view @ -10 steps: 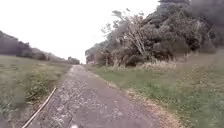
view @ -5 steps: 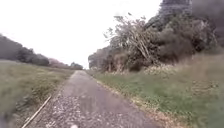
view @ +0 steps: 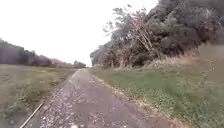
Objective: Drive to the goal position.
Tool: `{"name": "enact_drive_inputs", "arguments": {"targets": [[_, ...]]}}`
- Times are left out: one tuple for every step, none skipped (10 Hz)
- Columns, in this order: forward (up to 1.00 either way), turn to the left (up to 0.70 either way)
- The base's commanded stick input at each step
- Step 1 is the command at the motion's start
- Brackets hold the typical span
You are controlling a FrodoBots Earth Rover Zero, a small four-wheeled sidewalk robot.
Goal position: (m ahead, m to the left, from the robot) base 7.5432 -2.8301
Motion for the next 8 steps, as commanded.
{"name": "enact_drive_inputs", "arguments": {"targets": [[0.70, 0.14], [0.70, 0.14], [0.70, 0.14], [0.70, 0.14], [0.70, 0.14], [0.70, 0.14], [0.70, 0.14], [0.70, 0.14]]}}
